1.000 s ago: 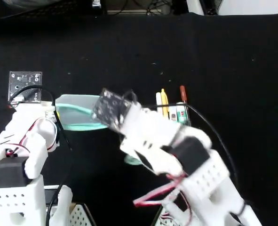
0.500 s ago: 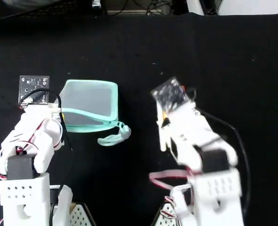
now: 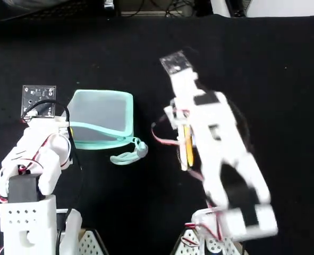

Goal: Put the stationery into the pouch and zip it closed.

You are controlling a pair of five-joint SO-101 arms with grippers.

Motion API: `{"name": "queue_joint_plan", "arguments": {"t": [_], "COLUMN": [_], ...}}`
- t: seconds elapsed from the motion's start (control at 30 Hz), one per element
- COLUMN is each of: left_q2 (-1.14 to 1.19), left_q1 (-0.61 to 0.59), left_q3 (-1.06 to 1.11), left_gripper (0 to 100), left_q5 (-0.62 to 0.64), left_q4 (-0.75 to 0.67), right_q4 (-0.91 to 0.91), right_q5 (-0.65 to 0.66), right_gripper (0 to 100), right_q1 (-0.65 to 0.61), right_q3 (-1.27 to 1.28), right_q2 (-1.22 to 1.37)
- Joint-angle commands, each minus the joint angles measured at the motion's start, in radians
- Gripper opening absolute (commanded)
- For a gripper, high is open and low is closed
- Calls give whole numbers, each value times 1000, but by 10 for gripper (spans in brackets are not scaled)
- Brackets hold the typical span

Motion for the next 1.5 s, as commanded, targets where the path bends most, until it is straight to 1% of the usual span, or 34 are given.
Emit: {"name": "queue_joint_plan", "arguments": {"t": [0.0, 0.17, 0.27, 0.43, 0.53, 0.6, 0.63, 0.73, 0.83, 1.0, 1.13, 1.2, 1.23, 1.37, 1.4, 1.47], "left_q2": [-3, -3, -3, -3, -3, -3, -3, -3, -3, -3, -3, -3, -3, -3, -3, -3], "left_q1": [10, 10, 10, 10, 10, 10, 10, 10, 10, 10, 10, 10, 10, 10, 10, 10], "left_q3": [13, 22, 24, 24, 24, 24, 24, 24, 24, 24, 24, 24, 24, 24, 24, 24], "left_gripper": [29, 29, 29, 29, 29, 29, 29, 29, 29, 29, 29, 29, 29, 29, 29, 29], "left_q5": [2, 2, 2, 2, 2, 2, 2, 2, 2, 2, 2, 2, 2, 2, 2, 2], "left_q4": [-23, -23, -23, -23, -23, -21, -21, -21, -21, -21, -21, -21, -23, -23, -23, -23], "right_q4": [-15, -15, -15, -15, -15, -15, -15, -8, 40, 152, 209, 216, 219, 218, 213, 212], "right_q5": [-14, -12, -8, -2, 34, 37, 23, -31, -44, -40, -40, -38, -32, 52, 68, 80], "right_gripper": [155, 155, 155, 153, 96, 12, 11, 13, 12, 12, 12, 22, 43, 172, 185, 172], "right_q1": [-14, 21, 26, 0, -12, -8, -3, 35, 49, -3, -41, -57, -64, -77, -77, -77], "right_q3": [-217, -332, -351, -351, -354, -361, -363, -354, -300, -157, -61, -22, -10, 1, -2, -21], "right_q2": [223, 375, 400, 407, 430, 446, 447, 406, 314, 147, 90, 93, 99, 142, 151, 176]}}
